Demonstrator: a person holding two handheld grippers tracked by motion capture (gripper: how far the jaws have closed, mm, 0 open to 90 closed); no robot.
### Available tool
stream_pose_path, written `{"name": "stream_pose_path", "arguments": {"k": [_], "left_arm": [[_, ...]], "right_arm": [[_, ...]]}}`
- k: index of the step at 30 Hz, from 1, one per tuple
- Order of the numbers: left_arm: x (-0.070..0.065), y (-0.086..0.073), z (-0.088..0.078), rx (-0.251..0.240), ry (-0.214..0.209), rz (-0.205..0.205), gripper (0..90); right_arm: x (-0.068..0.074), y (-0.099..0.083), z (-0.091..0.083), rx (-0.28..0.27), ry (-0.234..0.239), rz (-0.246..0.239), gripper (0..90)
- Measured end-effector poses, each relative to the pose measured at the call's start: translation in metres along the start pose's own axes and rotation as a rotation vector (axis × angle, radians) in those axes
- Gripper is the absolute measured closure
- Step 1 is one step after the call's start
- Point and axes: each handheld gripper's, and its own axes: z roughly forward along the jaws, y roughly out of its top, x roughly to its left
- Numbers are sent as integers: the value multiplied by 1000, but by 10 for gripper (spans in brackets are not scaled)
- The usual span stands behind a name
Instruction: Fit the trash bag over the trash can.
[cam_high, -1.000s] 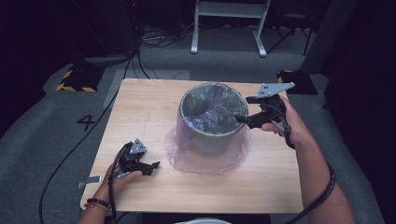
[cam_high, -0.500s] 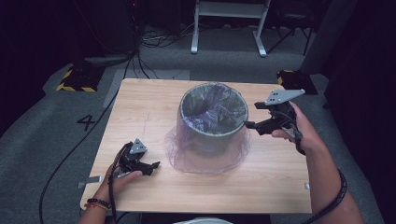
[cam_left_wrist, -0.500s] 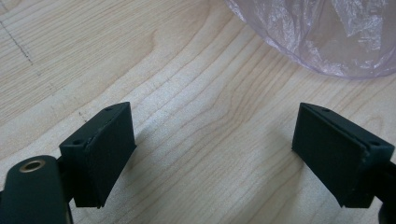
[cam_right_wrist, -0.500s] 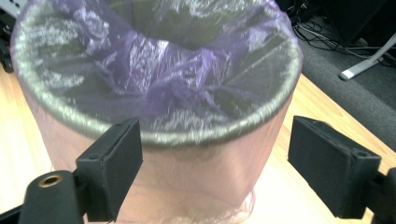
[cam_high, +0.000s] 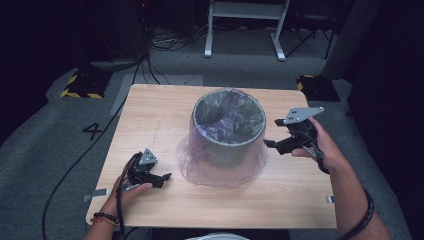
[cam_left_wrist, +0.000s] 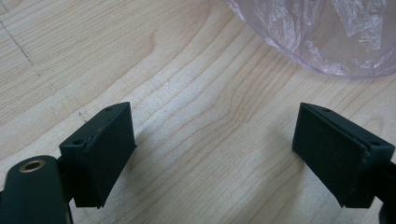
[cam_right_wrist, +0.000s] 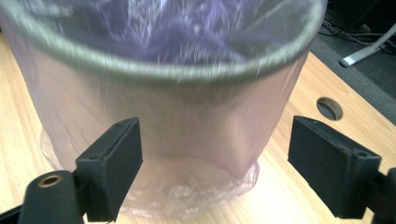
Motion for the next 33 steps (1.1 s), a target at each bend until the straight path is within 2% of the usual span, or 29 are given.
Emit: {"name": "stream_pose_path", "arguments": {"k": [4,7,16,26,33], "left_arm": [[0,0,0,0,0,0,127],[0,0,0,0,0,0,127],[0,0,0,0,0,0,127],[0,0,0,0,0,0,128],[0,0,0,0,0,0,127]], "right_arm": [[2,-11,3,5,-28,-9,180],[5,-19,6,17,-25,-12,180],[13,-41,13,65,-45,-20,179],[22,-61,23,133,-85,-53,178],[28,-74,30,146,-53,-41,178]]}}
